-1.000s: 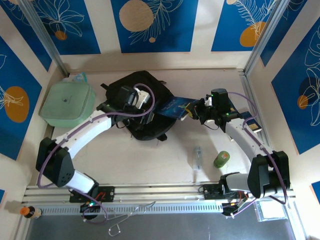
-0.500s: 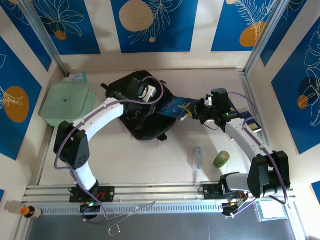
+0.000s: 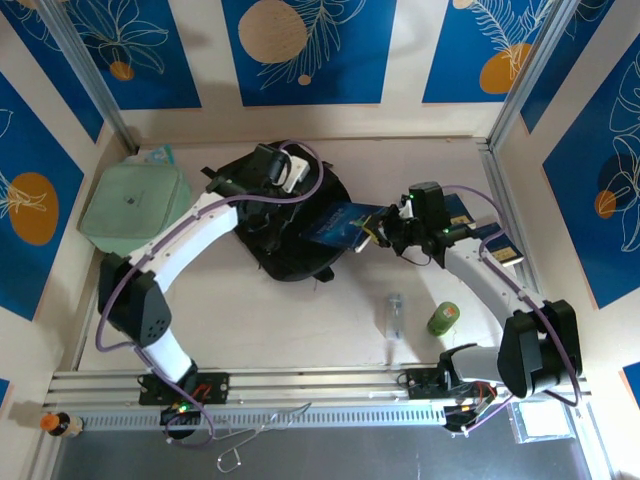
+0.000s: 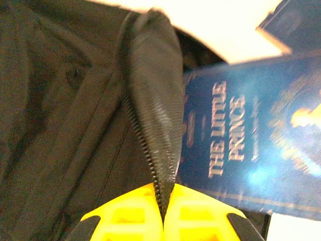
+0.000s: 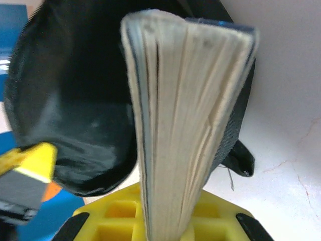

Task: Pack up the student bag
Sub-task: Place the book in the student bag.

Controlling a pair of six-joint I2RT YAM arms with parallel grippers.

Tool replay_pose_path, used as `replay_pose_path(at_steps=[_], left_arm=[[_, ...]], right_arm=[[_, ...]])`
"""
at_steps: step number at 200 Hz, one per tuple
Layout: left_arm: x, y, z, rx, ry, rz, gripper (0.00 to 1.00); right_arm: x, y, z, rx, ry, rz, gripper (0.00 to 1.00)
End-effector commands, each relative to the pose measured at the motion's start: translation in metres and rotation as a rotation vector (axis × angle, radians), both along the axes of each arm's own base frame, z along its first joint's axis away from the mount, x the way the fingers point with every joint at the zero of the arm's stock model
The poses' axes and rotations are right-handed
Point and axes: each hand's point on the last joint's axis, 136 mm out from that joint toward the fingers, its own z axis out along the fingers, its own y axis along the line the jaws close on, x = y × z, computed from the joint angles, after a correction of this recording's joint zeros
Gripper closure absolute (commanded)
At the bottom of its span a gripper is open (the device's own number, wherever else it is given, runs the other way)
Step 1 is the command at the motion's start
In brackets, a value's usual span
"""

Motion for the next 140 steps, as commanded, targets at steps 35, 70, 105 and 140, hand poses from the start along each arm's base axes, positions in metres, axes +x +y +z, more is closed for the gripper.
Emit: replay_pose_path(at_steps=[35,70,105,140], left_arm=[[-0.001,-0.023,0.091,-0.199,-0.284,-0.092,1.0],[-0.004,-0.032,0.087,-0.213,-0.277,-0.117,1.0],[-0.008,-0.045,0.082,-0.251,-0.247,-0.143,1.0],[-0.01,-0.057,0.08,-0.283,-0.224,-0.153,1.0]], right_arm=[[0.002,0.032,0.029,0.062,-0.154,0.08,1.0],[0.011,0.046,0.047,0.146,-0.208,0.082,1.0],[0.028,0.057,0.032,0.145,-0.168,0.027,1.0],[0.057,0.076,0.028,0.181,-0.225,-0.027,1.0]])
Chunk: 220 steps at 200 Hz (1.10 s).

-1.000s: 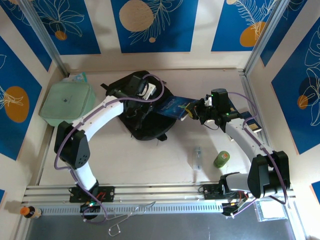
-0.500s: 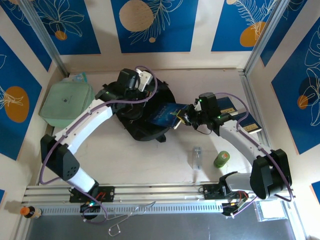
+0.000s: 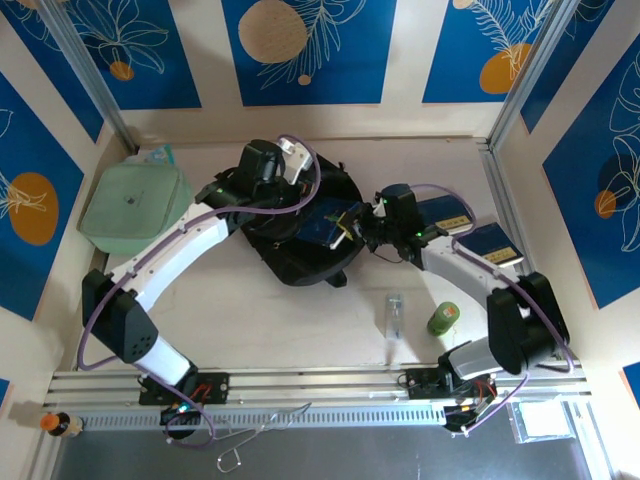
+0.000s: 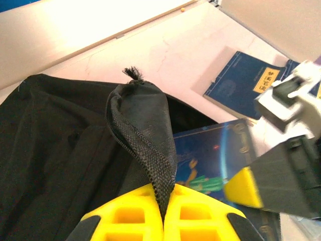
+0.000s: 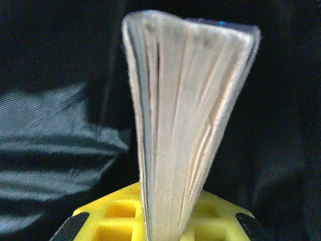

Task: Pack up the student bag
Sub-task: Place the book in the student bag.

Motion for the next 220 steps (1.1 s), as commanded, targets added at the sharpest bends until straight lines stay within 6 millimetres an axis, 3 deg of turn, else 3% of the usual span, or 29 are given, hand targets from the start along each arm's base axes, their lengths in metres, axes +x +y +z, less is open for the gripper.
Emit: replay_pose_path(at_steps=[1,50,93,140,151,169,189,220], left_arm=[[-0.001,-0.023,0.023,-0.099,-0.048,-0.05,1.0],[-0.004,-0.027,0.021,-0.119,-0.02,-0.046,1.0],[-0.003,-0.027,0.018,-0.131,-0.003,-0.032,1.0],[0.0,-0.02,0.008,-0.101,0.004,0.007,1.0],[0.001,-0.017,0.006,-0.088,0.001,0.021,1.0],[0.004,-0.01,-0.002,-0.055,0.0,0.053,1.0],[0.008,-0.001,-0.014,-0.01,0.001,0.092,1.0],[0.015,0.015,-0.031,0.043,0.007,0.16,1.0]], right_arm=[[0.034,0.018,0.038,0.098,-0.155,-0.053,1.0],[0.064,0.037,0.039,0.093,-0.265,-0.112,1.0],[0.081,0.04,-0.008,0.037,-0.135,-0.218,1.0],[0.095,0.068,-0.062,0.005,0.033,-0.182,0.92],[0.091,0.076,-0.074,0.027,0.121,-0.141,0.88],[0.081,0.086,-0.074,0.085,0.177,-0.081,0.73],[0.067,0.083,-0.062,0.063,0.174,-0.047,0.57],[0.039,0.063,-0.048,0.004,0.162,-0.029,0.47]])
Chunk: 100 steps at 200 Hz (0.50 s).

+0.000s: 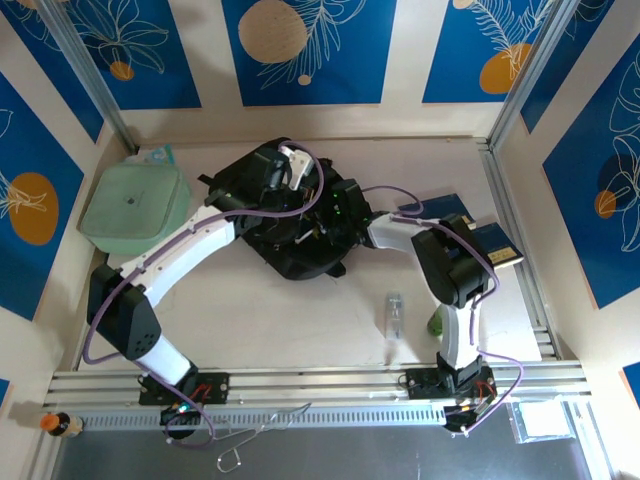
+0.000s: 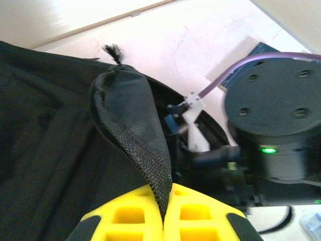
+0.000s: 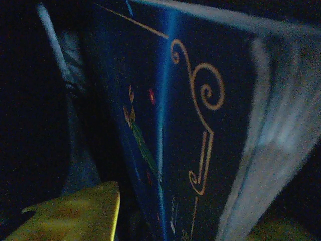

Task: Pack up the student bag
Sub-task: Place the book in the student bag, then close the student bag at the top-center of the table.

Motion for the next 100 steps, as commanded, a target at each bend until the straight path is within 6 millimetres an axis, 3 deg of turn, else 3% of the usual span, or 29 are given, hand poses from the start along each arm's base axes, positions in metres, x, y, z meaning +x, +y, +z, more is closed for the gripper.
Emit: replay_pose_path(at_steps=[1,28,57,79,100], left_arm=[[0.008,0.008,0.002,0.021,-0.055,0.046,1.0],[0.008,0.015,-0.007,0.027,-0.038,0.065,1.0],[0.003,0.018,-0.017,0.036,-0.018,0.061,1.0],[-0.003,0.032,-0.02,0.068,-0.016,0.073,1.0],[-0.01,0.06,-0.02,0.095,-0.018,0.132,1.0]], right_arm=[[-0.027,-0.012,0.03,-0.007,-0.018,0.045,0.47],[-0.055,-0.033,0.032,-0.04,0.013,0.056,0.38],[-0.074,-0.055,0.043,-0.067,-0.021,0.069,0.36],[-0.073,-0.091,0.055,-0.18,-0.091,0.04,0.34],[-0.066,-0.134,0.062,-0.31,-0.133,-0.01,0.28]])
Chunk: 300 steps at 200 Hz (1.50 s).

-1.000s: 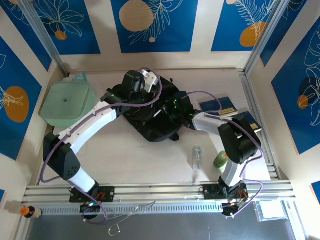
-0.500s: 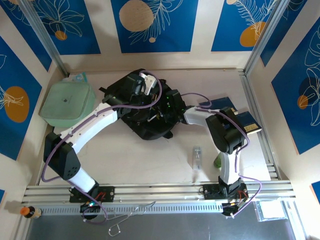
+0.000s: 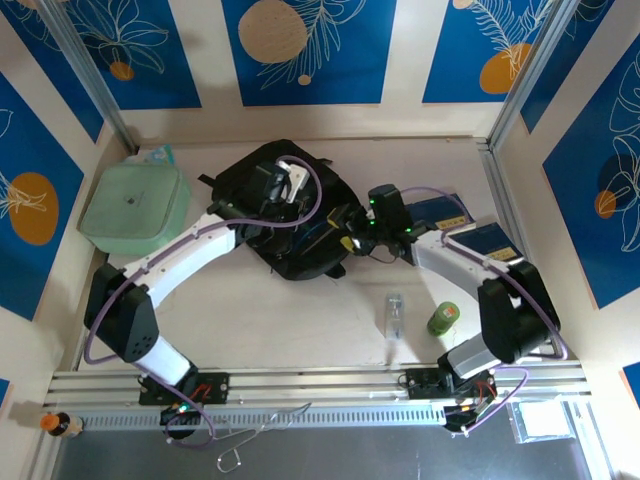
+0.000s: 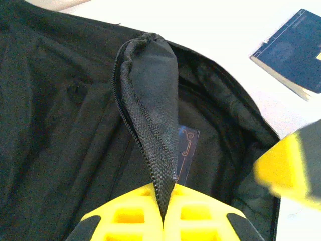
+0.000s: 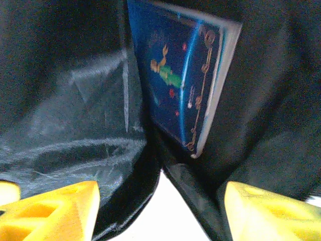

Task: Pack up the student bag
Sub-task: Close the student bag at the top-center of the table, then move the book to the middle-right of the table.

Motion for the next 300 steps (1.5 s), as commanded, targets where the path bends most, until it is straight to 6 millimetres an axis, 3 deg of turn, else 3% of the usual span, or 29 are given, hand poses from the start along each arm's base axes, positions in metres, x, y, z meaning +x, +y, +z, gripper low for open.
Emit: replay_pose_path(at_steps=[1,30,49,58,71,81,106,111,123,165,204,245,262,300], left_arm=[[-0.005,0.036,0.021,0.022,-0.062,0.072,1.0],[-0.011,0.074,0.024,-0.002,-0.051,0.151,1.0],[-0.016,0.08,0.025,-0.032,-0.036,0.133,1.0],[-0.021,0.075,0.026,-0.052,-0.02,0.091,0.85],[-0.03,0.064,0.027,-0.085,0.001,0.02,0.42],[-0.037,0.059,0.03,-0.113,0.004,-0.016,0.3],[-0.045,0.06,0.041,-0.158,-0.022,-0.02,0.16],[-0.046,0.061,0.043,-0.165,-0.027,-0.014,0.06],[-0.047,0.064,0.046,-0.184,-0.038,0.006,0.0],[-0.042,0.072,0.036,-0.212,-0.007,0.089,0.0],[-0.036,0.071,0.027,-0.224,0.025,0.121,0.0],[-0.03,0.062,0.024,-0.228,0.055,0.103,0.0],[-0.029,0.055,0.023,-0.24,0.073,0.07,0.0],[-0.021,0.035,0.018,-0.281,0.118,0.011,0.0]], right_arm=[[-0.001,-0.053,0.001,-0.19,-0.044,-0.035,0.28],[0.013,-0.096,-0.003,-0.285,-0.046,-0.078,0.27],[0.026,-0.118,-0.01,-0.337,-0.015,-0.095,0.27],[0.034,-0.129,-0.013,-0.364,0.004,-0.102,0.27],[0.046,-0.145,-0.017,-0.407,0.022,-0.11,0.27],[0.055,-0.158,-0.021,-0.446,0.036,-0.122,0.27],[0.078,-0.19,-0.032,-0.487,0.082,-0.162,0.26],[0.082,-0.195,-0.034,-0.488,0.087,-0.169,0.26],[0.092,-0.208,-0.042,-0.495,0.114,-0.184,0.24],[0.127,-0.232,-0.061,-0.528,0.157,-0.164,0.09],[0.149,-0.236,-0.082,-0.488,0.213,-0.124,0.06],[0.158,-0.219,-0.1,-0.452,0.25,-0.073,0.07],[0.151,-0.203,-0.108,-0.437,0.278,-0.034,0.07],[0.125,-0.143,-0.124,-0.382,0.301,0.138,0.09]])
